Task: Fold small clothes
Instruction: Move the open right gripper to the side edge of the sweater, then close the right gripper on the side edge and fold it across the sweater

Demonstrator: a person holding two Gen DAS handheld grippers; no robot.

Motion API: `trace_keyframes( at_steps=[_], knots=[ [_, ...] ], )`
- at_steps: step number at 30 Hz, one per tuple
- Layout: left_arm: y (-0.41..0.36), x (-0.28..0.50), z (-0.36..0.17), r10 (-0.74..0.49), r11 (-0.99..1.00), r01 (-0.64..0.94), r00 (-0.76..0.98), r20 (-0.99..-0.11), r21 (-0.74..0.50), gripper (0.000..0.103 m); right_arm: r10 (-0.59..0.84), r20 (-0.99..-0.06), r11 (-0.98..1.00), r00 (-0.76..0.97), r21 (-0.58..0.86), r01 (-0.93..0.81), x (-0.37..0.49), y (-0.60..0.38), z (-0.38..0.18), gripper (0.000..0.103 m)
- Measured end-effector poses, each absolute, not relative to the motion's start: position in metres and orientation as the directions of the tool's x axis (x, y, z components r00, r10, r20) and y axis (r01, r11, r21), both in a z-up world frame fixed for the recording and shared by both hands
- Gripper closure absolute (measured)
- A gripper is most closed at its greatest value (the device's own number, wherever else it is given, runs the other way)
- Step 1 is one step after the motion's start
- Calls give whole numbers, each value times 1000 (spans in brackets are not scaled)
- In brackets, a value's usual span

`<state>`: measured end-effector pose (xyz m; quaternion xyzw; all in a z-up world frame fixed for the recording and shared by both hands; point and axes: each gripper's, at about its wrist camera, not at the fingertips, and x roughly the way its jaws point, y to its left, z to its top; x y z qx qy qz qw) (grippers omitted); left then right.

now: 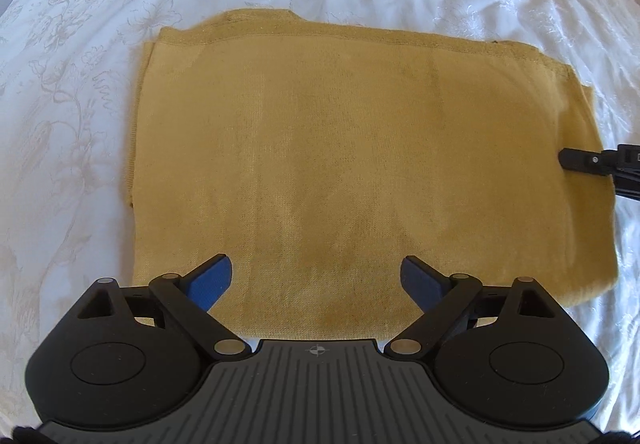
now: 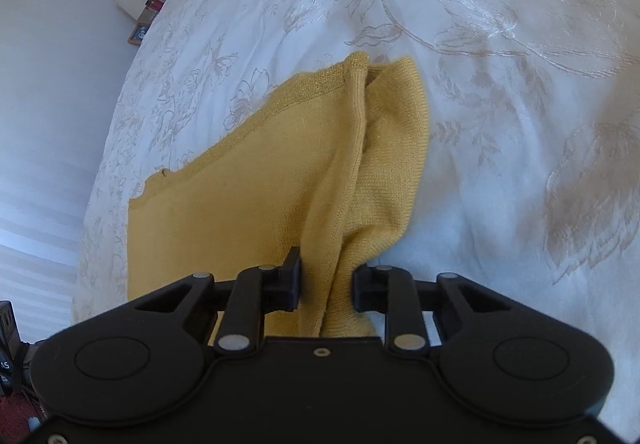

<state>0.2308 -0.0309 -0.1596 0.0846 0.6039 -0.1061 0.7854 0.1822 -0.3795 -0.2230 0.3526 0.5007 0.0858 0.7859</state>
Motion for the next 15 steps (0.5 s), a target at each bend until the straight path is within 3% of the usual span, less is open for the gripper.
trace_keyframes(
  at_steps=[6,15],
  knots=[
    [-9,235,-152,-87,968,249,266,-960,-19,11,430,-757,789,493,580,203,185,-354,-185,73],
    [47,248,-144,-98,976,215,289,-952,-35,11,455,-723,790,520,597,139,200,-290,-131,74]
  ],
)
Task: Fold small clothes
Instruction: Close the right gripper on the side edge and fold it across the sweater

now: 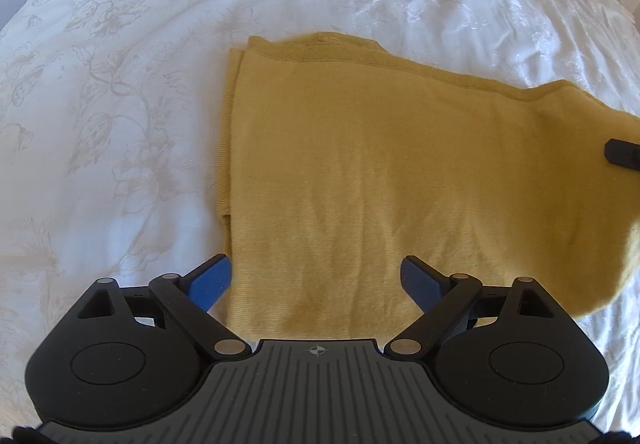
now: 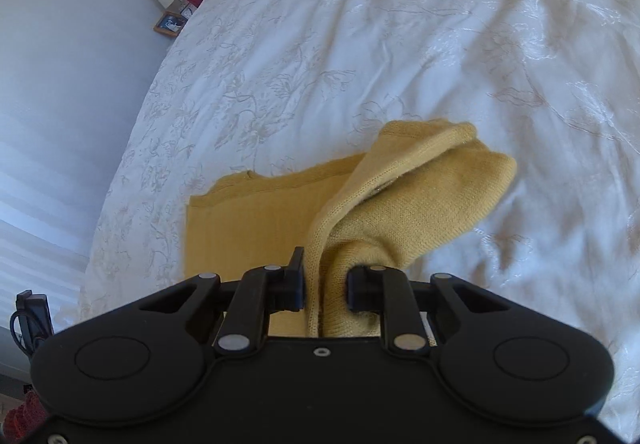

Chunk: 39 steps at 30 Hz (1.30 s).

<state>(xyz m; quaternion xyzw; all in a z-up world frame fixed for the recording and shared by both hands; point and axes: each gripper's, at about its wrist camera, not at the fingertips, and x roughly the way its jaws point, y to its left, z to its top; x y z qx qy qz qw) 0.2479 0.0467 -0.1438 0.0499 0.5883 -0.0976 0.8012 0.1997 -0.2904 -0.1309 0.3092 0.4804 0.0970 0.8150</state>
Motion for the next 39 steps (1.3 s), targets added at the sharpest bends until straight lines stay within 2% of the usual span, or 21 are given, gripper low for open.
trace_keyframes(
  at_steps=[13,24,31,34,39],
  knots=[
    [136,249,-147,-94,989,135,284,-954,-57,11,564,-659,721,498,687,92,248,-163,-130,75],
    [170,245,-156,-102,990,125,262,-960,-71,11,468,-784,825,408,553,118,271,-92,-166,75],
    [177,246,-158,-106,990,115,259,-960,-78,11,430,-819,862,379,498,99,280,-64,-172,71],
    [177,245,-158,-106,990,115,259,-960,-79,11,473,-798,838,374,539,89,282,-58,-171,68],
    [175,248,-157,-108,989,125,263,-959,-77,11,572,-703,769,423,639,20,276,-60,-149,68]
  ],
)
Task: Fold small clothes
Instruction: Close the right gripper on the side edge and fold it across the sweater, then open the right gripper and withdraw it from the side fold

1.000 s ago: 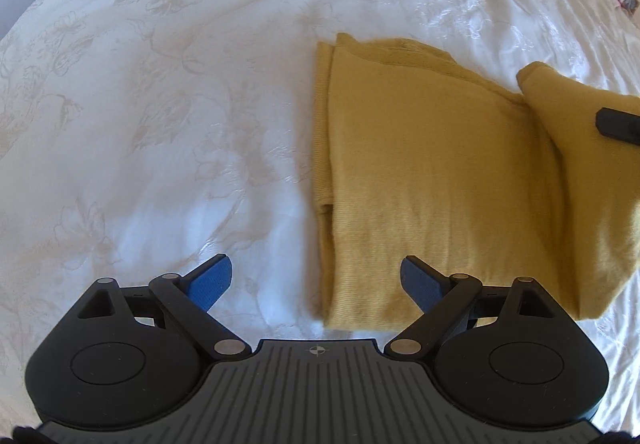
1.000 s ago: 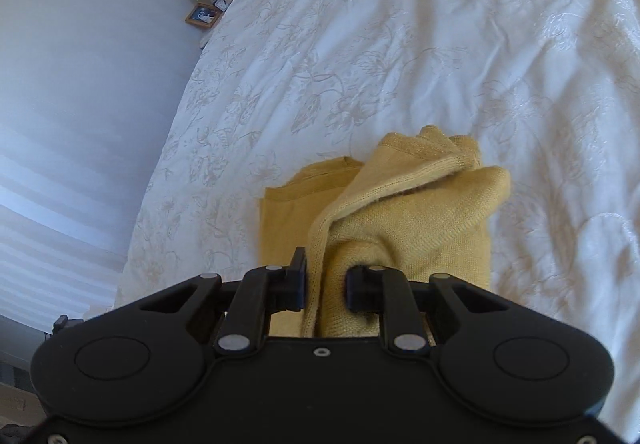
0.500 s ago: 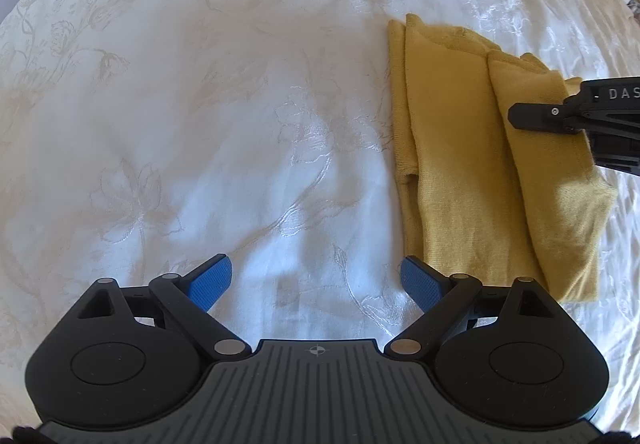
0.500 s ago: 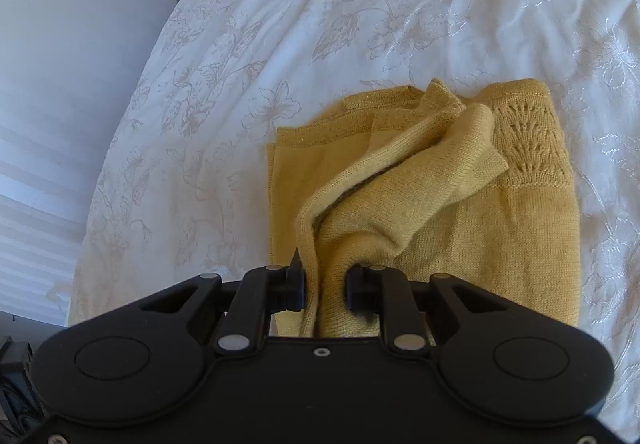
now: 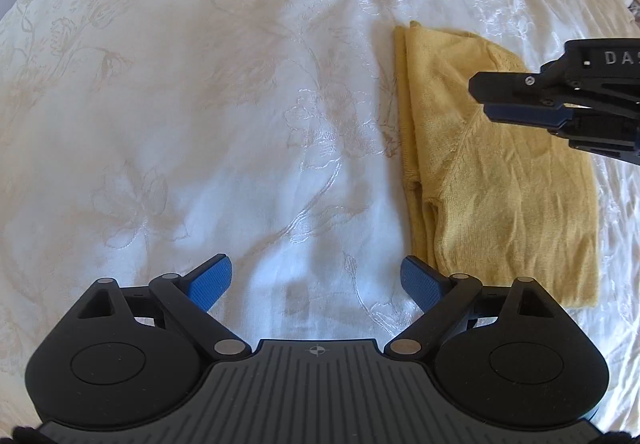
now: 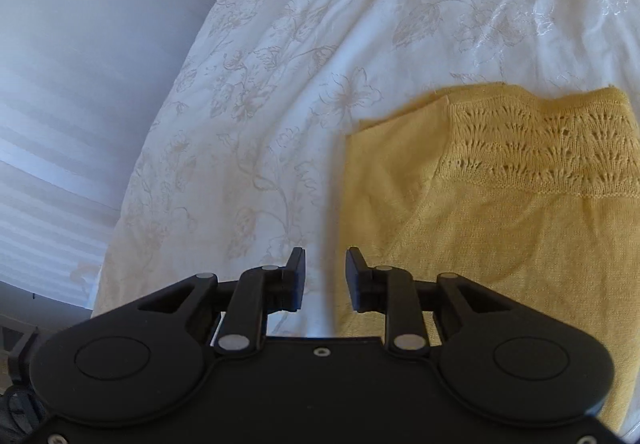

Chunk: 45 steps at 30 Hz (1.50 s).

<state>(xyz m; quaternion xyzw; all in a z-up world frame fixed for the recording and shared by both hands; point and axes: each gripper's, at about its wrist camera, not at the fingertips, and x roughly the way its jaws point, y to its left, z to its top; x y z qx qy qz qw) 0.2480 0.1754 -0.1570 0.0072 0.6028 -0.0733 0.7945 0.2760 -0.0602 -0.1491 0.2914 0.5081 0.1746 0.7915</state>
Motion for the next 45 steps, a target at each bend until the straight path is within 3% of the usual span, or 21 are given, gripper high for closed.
trace_keyframes(
  at_steps=[4,10,12,14,15,21,23,25,31,45],
  knots=[
    [171,258,-151,-113,986,150,282,-953,-73,11,544,-687,770,481,637,38,264,-87,-134,68],
    [146,289,-139,-142,974,215,330,-933,-72,11,399,-753,839,523,530,122,237,-130,-138,67],
    [132,302,-135,-160,966,248,349,-923,-73,11,357,-778,858,517,492,147,227,-139,-144,62],
    [115,313,-133,-176,957,283,366,-914,-71,11,342,-793,862,504,478,167,217,-144,-152,47],
    [103,320,-134,-183,950,305,373,-910,-66,11,334,-800,866,498,470,174,214,-142,-156,45],
    [55,352,-159,-152,930,366,402,-903,7,11,327,-837,885,439,434,169,191,-130,-178,40],
    [49,364,-173,-123,935,354,389,-913,25,11,338,-844,887,416,433,157,184,-125,-185,30],
    [50,374,-186,-89,944,328,362,-928,38,10,342,-848,897,404,423,129,180,-119,-188,28],
    [74,389,-205,-136,972,222,274,-952,-75,0,360,-847,900,392,426,95,180,-118,-188,21],
    [83,385,-212,-160,969,227,278,-947,-97,0,349,-802,929,485,363,-67,200,-129,-144,1]
  ],
)
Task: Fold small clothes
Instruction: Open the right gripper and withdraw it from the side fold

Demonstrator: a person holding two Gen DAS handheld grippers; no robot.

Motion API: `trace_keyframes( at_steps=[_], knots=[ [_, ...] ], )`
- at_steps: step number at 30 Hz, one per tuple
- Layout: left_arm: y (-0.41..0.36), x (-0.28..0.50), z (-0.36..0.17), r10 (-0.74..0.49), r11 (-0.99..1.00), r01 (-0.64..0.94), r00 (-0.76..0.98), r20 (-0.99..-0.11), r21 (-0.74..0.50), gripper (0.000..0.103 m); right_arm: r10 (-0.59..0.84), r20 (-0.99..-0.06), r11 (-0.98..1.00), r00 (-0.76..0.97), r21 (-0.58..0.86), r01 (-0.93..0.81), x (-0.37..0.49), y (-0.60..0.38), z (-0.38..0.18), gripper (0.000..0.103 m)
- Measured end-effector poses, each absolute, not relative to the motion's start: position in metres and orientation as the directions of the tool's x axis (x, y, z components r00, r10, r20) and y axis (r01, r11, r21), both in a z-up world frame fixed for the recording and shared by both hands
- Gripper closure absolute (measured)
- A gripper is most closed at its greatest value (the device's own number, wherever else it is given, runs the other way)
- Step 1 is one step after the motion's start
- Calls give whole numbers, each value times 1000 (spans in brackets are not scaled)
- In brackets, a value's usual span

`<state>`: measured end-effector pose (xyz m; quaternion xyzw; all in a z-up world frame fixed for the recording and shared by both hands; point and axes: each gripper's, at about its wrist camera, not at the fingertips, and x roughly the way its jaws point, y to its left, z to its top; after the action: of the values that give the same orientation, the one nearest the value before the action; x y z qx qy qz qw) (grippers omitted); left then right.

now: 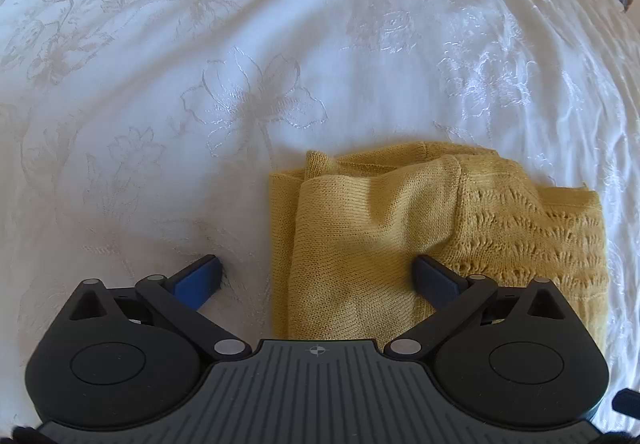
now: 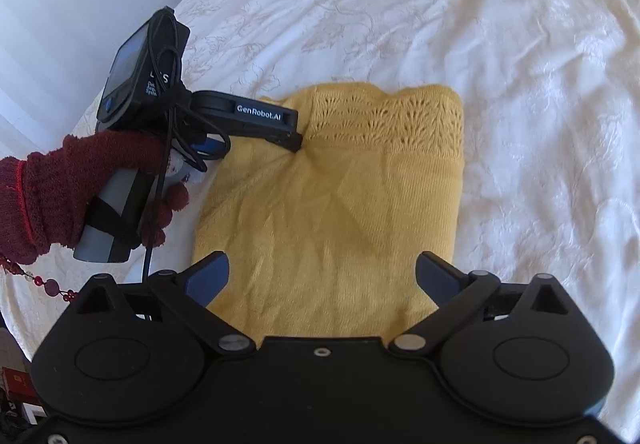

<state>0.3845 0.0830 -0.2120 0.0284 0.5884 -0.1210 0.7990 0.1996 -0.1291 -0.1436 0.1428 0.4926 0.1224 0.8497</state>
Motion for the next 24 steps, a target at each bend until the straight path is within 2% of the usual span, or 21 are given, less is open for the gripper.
trace_keyframes(
  at_steps=[8,14,24],
  knots=[
    [83,388,-212,-161,969,225,273,-949,-100,0,379,-775,924,506,346,-161,239,-132,-154,1],
    [81,388,-213,-164,970,221,269,-949,-105,0,388,-805,922,450,332,-201,269,-133,-179,1],
    [81,389,-214,-169,970,218,266,-949,-112,0,356,-826,935,437,308,-179,310,-144,-201,0]
  ],
)
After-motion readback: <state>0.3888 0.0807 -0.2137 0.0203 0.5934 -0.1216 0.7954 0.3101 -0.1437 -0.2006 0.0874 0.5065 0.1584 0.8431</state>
